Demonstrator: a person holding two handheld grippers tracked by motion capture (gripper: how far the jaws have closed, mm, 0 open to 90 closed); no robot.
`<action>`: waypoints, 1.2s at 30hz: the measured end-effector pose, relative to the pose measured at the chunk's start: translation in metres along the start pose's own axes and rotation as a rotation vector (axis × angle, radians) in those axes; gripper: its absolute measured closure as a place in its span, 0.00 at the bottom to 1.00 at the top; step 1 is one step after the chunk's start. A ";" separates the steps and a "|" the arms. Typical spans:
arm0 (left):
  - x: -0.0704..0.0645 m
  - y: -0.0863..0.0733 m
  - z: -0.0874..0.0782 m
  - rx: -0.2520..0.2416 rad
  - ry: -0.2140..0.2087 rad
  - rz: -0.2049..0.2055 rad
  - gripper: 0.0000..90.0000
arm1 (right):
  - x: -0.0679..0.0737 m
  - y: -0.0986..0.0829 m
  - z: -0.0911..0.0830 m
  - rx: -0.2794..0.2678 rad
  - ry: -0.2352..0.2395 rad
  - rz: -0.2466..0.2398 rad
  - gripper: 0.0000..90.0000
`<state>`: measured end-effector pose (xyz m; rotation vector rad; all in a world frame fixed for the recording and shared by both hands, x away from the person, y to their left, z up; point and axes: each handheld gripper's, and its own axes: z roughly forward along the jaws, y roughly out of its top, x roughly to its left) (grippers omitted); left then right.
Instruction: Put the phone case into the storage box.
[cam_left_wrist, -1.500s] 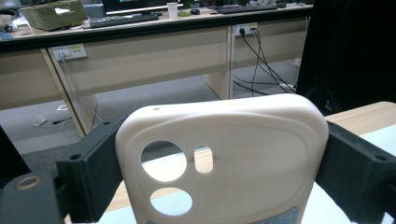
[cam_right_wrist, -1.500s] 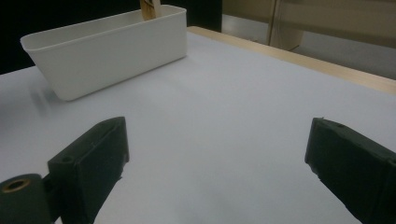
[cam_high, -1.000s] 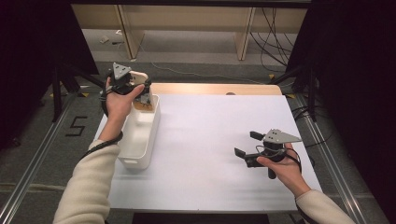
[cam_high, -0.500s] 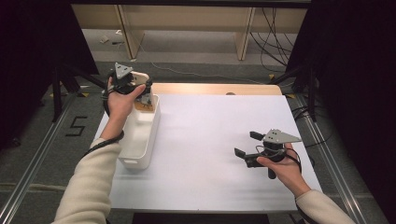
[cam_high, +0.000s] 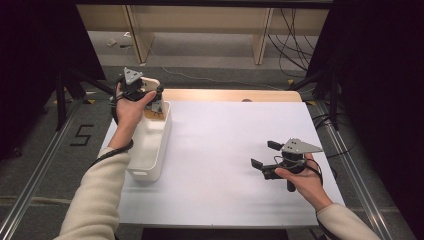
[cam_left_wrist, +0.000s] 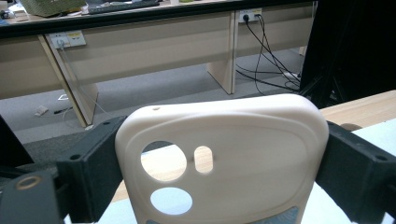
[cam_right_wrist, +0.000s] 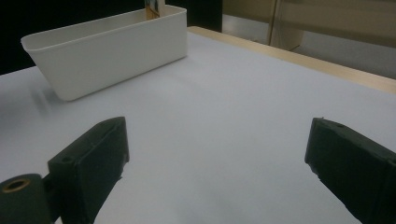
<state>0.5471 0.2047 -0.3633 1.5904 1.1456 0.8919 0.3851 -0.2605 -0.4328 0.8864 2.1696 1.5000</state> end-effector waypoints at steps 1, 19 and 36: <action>0.000 0.000 0.000 0.000 0.000 -0.001 0.11 | 0.000 0.000 0.000 0.000 0.000 0.000 0.08; -0.001 -0.001 0.006 0.009 0.000 0.002 0.11 | 0.000 0.000 0.000 0.003 0.001 0.000 0.08; 0.001 -0.004 0.010 0.021 0.007 0.000 0.11 | 0.000 0.000 0.000 0.004 0.001 0.000 0.08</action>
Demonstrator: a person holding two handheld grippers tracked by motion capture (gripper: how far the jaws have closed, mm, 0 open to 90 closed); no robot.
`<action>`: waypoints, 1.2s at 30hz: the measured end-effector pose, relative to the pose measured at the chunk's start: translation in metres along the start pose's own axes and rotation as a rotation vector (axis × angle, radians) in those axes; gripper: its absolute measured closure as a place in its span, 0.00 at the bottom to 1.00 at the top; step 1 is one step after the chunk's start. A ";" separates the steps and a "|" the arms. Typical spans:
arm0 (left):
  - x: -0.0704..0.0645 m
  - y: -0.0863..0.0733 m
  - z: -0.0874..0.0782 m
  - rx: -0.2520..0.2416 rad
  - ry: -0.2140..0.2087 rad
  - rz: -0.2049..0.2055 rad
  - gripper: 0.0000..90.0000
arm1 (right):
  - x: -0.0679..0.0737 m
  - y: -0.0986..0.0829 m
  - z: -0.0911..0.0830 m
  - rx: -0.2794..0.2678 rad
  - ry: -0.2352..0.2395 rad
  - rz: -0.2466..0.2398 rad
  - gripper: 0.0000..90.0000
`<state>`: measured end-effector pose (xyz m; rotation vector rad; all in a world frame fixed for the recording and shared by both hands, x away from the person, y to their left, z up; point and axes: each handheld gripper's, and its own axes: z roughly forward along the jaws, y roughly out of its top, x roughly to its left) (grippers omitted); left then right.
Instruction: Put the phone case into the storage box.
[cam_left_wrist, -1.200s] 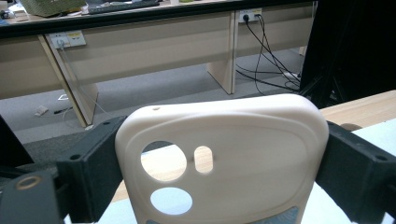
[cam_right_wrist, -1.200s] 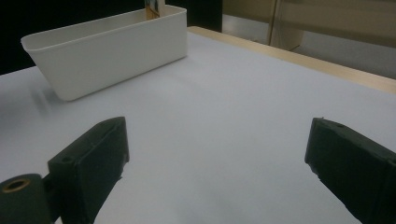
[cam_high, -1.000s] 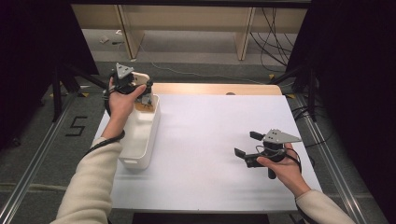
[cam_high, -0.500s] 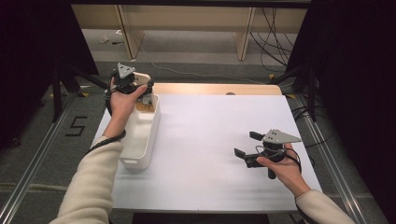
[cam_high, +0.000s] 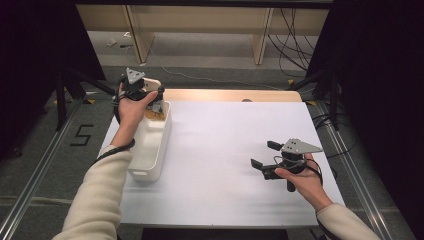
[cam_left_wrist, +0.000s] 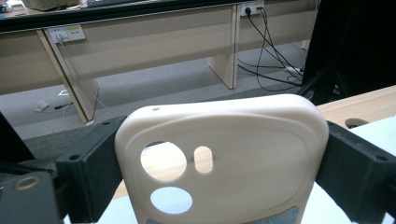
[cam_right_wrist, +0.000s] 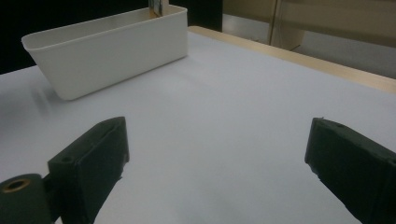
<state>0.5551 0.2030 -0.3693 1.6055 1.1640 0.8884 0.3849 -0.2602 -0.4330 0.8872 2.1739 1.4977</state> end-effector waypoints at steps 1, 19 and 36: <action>0.000 0.000 0.000 0.002 0.000 0.000 0.11 | 0.000 0.000 0.000 -0.001 0.001 0.000 0.08; 0.001 -0.001 0.004 0.011 0.000 -0.002 0.11 | 0.000 0.000 0.000 0.000 0.002 0.001 0.08; 0.001 -0.003 0.009 0.024 -0.005 0.003 0.11 | 0.000 0.000 0.000 -0.001 0.003 0.003 0.08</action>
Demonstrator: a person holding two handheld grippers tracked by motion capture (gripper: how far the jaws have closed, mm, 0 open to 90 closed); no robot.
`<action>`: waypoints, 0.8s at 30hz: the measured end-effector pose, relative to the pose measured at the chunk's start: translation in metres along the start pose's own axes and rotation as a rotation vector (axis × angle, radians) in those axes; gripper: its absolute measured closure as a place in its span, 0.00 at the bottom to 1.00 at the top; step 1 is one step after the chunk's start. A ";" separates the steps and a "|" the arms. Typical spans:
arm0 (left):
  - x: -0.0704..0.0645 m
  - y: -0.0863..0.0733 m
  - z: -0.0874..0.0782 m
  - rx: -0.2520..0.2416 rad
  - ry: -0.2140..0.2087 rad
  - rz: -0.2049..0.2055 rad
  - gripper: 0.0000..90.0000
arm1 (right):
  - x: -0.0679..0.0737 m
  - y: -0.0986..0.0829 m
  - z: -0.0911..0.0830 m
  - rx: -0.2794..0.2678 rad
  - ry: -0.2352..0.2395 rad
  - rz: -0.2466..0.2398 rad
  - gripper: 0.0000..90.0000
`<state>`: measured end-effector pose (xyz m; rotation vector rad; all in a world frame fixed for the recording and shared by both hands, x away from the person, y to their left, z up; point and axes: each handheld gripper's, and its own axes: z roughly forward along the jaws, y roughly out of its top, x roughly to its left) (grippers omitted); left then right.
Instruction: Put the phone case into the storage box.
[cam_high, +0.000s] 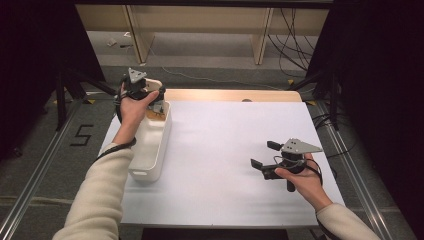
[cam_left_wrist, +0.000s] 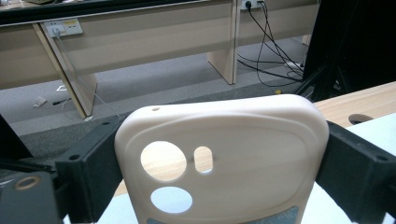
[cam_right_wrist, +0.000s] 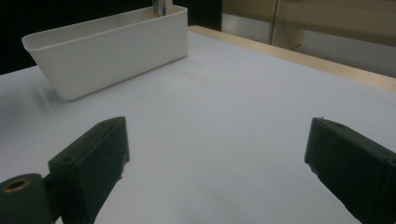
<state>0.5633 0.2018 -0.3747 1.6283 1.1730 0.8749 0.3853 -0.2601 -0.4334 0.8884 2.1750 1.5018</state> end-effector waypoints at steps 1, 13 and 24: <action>0.000 0.000 0.000 0.000 0.001 0.000 0.11 | 0.000 0.000 0.000 0.000 0.000 0.000 0.08; -0.002 -0.002 0.005 0.012 -0.005 0.003 0.11 | 0.000 0.000 0.000 0.001 0.000 -0.001 0.08; -0.003 -0.005 0.010 0.022 -0.010 0.001 0.11 | 0.000 0.000 0.000 0.000 0.000 -0.001 0.08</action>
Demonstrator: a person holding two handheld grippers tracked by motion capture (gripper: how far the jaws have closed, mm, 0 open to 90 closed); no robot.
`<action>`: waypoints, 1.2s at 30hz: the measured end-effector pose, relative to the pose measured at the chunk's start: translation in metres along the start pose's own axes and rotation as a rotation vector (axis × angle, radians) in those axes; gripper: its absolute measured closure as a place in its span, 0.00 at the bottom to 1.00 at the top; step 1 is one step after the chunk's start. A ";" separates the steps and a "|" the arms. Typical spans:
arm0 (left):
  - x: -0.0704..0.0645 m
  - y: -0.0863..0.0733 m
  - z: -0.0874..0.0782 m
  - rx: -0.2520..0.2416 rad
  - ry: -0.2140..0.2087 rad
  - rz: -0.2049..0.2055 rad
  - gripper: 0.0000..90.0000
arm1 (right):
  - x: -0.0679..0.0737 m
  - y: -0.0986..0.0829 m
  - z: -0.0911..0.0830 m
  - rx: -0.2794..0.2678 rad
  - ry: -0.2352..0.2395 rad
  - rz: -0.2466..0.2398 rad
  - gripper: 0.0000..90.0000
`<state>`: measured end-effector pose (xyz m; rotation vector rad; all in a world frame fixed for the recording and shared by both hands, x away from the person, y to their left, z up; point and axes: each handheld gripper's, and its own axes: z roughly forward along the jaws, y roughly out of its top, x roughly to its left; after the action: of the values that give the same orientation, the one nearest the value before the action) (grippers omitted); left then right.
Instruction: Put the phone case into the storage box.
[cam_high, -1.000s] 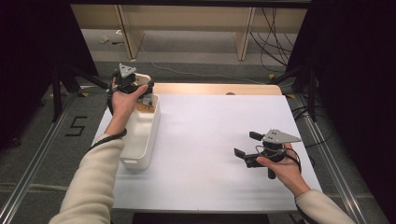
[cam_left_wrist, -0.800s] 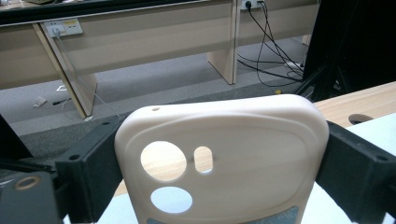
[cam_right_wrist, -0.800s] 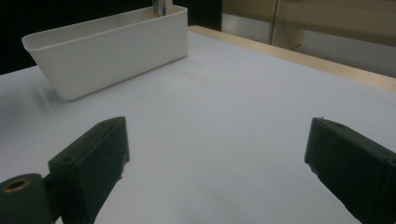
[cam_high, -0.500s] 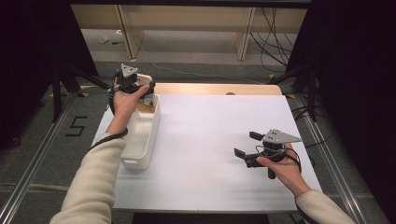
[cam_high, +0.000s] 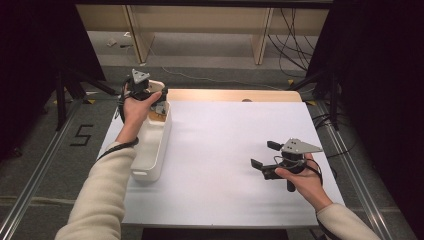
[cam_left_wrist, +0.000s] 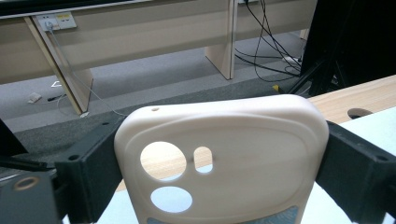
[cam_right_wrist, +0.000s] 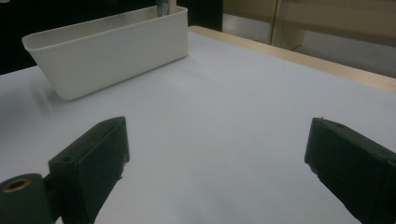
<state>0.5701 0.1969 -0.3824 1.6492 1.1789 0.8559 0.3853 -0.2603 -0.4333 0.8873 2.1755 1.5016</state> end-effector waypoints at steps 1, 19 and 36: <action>0.000 -0.001 0.000 0.006 -0.002 -0.008 0.11 | 0.000 0.000 0.000 0.001 0.000 0.000 0.08; 0.000 -0.006 0.006 0.025 -0.003 -0.010 0.10 | 0.000 0.000 0.000 0.001 0.000 -0.001 0.08; 0.001 -0.009 0.009 0.040 -0.002 -0.010 0.10 | 0.000 0.000 0.000 0.002 0.001 -0.002 0.08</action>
<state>0.5755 0.1970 -0.3944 1.6746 1.2091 0.8286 0.3854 -0.2603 -0.4336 0.8844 2.1783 1.5002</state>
